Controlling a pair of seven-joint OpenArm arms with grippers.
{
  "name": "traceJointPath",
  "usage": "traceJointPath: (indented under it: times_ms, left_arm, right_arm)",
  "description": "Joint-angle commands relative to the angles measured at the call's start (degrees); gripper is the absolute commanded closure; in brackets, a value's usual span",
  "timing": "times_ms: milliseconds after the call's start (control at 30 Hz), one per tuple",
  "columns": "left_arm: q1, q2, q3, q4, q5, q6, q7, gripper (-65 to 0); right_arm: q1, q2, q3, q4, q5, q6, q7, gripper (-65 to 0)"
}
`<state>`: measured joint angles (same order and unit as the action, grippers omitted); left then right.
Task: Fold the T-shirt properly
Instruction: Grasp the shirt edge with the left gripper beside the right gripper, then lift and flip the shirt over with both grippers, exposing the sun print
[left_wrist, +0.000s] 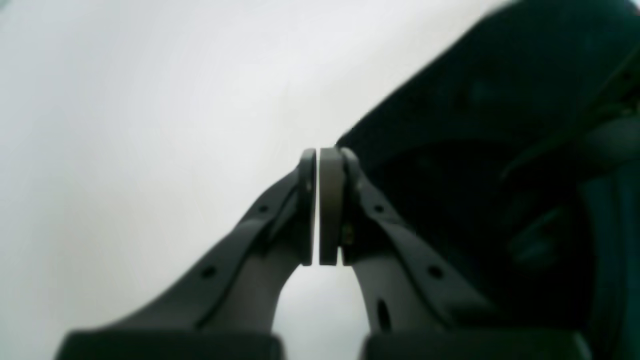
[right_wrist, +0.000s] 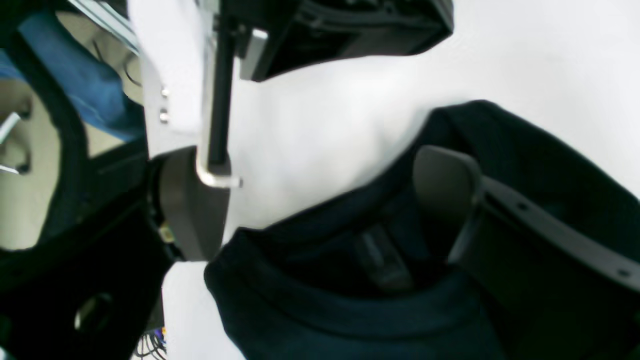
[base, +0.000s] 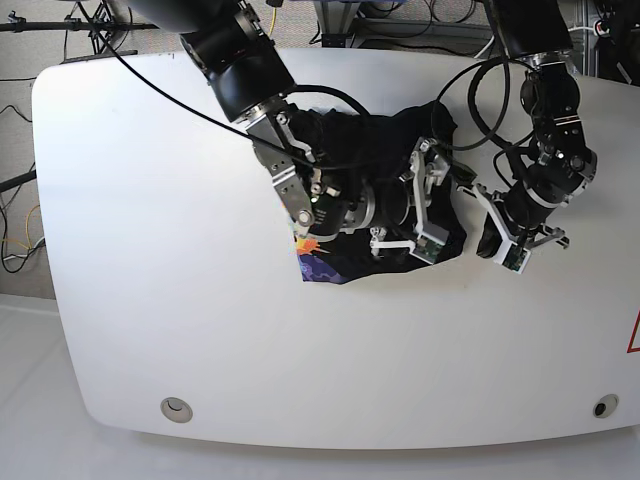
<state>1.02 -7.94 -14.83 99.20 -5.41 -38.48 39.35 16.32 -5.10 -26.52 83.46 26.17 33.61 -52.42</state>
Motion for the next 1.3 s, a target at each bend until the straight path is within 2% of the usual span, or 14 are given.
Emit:
traceJointPath:
  times_ms: [0,33,133,267,333,400,500,700,1033,1167,1267]
  left_arm:
    - [-0.01,-0.98,1.51,1.33,0.62,-1.52,0.87,0.0]
    - [-0.01,-0.98,2.57,1.59,0.62,-1.52,0.87,0.0]
    - [0.79,-0.89,5.56,3.97,0.62,-1.52,1.48,0.0]
    - [2.19,0.16,8.63,7.48,0.53,-1.52,2.36,0.0]
    - [2.46,1.22,9.77,9.15,0.53,-1.52,2.36,0.0]
    - [3.25,2.01,10.57,10.47,0.53,-1.52,2.36,0.0]
    - [4.39,2.36,11.36,11.44,0.53,-1.52,2.36,0.0]
    - [6.94,2.45,14.52,11.62,0.44,-1.52,2.45,0.0]
    - [12.57,4.38,19.97,11.44,0.44,-1.52,2.62,0.0]
    - [12.65,4.3,21.2,10.65,0.44,-1.52,6.4,0.0]
    - [12.65,4.3,21.29,9.15,0.44,-1.52,7.11,0.0]
  right_arm:
    - [2.37,1.89,2.66,0.8,-2.92,-2.88,1.57,-52.5]
    - [2.89,2.51,3.09,0.8,-2.92,-2.88,1.57,-50.5]
    - [4.21,4.62,3.45,0.45,-2.92,-2.88,1.57,-34.9]
    - [5.88,5.68,3.71,-0.6,-3.01,-3.32,1.57,-0.1]
    - [7.02,6.38,4.85,-2.19,-3.01,-5.25,1.57,0.0]
    - [7.9,6.73,5.82,-3.42,-3.01,-7.36,1.65,-4.0]
    - [9.49,6.82,6.52,-5.61,-3.01,-8.77,2.27,0.0]
    - [12.74,7.7,6.52,-10.8,-3.01,-8.95,5.26,0.0]
    - [18.8,7.7,6.26,-26.01,-3.01,-8.95,14.14,0.0]
    - [20.74,7.87,6.26,-32.52,-3.01,-8.95,17.74,0.0]
    - [21.35,7.96,6.17,-35.94,-4.42,-8.77,19.5,0.0]
